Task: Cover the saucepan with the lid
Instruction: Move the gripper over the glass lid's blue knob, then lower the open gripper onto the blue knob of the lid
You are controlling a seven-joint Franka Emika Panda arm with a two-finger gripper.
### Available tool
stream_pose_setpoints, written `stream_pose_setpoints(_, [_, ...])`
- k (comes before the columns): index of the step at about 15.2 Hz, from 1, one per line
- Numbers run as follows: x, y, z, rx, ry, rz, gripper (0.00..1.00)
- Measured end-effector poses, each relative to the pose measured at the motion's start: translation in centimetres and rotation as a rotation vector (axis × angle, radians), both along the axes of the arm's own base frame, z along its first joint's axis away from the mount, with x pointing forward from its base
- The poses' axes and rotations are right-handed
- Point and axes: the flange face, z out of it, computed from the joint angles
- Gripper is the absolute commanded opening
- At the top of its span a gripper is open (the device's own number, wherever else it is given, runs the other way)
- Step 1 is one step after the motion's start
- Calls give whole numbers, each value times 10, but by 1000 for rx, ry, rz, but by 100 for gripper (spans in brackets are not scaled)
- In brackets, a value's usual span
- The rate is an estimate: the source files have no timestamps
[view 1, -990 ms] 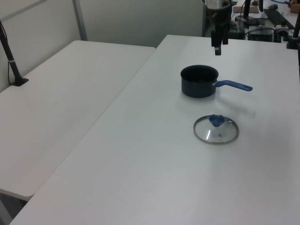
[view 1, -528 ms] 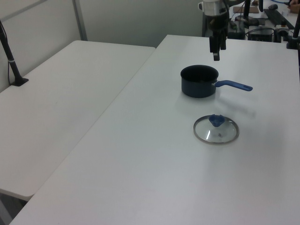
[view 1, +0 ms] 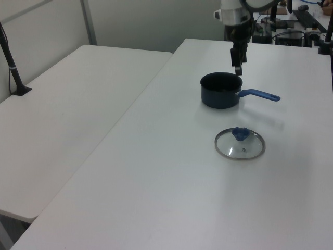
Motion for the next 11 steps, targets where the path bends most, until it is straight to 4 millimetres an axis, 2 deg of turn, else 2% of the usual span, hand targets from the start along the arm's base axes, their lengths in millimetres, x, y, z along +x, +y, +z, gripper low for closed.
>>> stream_pose_setpoints(6, [-17,77,-36,0,52,136,100])
stream_pose_setpoints(8, [-17,94,-50,4,37,166,100])
stream_pose_setpoints(11, [-14,114,-81,11,24,200,100])
